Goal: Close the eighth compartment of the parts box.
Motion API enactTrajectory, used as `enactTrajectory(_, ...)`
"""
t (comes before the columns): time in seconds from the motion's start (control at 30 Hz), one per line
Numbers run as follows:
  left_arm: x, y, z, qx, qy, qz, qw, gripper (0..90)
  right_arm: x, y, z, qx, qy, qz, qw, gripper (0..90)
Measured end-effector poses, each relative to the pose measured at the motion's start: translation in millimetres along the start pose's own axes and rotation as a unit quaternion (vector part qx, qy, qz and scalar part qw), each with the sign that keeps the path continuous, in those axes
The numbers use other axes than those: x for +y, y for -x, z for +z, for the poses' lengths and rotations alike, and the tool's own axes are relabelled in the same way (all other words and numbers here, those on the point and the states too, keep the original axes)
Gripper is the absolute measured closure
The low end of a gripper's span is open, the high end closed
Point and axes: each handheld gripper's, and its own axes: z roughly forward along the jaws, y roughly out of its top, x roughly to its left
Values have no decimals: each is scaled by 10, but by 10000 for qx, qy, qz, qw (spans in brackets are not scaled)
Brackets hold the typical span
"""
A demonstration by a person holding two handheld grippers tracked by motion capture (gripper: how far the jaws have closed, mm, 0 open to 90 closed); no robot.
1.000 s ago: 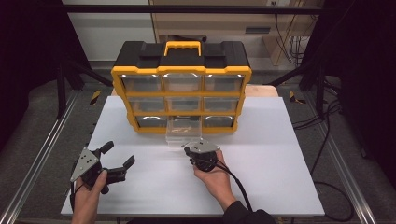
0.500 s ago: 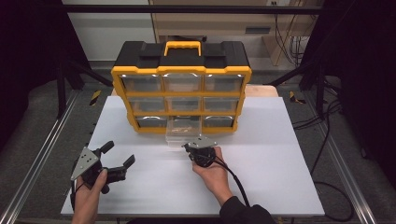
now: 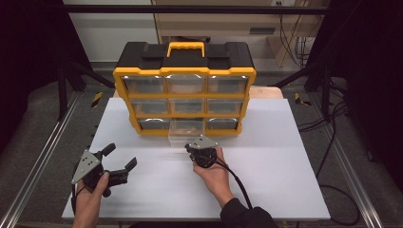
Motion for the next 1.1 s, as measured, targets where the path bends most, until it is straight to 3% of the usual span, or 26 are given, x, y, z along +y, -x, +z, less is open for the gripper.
enactTrajectory(1.1, 2, -1, -7, 15, 4, 13, 10000, 21, 65, 140, 129, -22, 20, 416, 9991, 900)
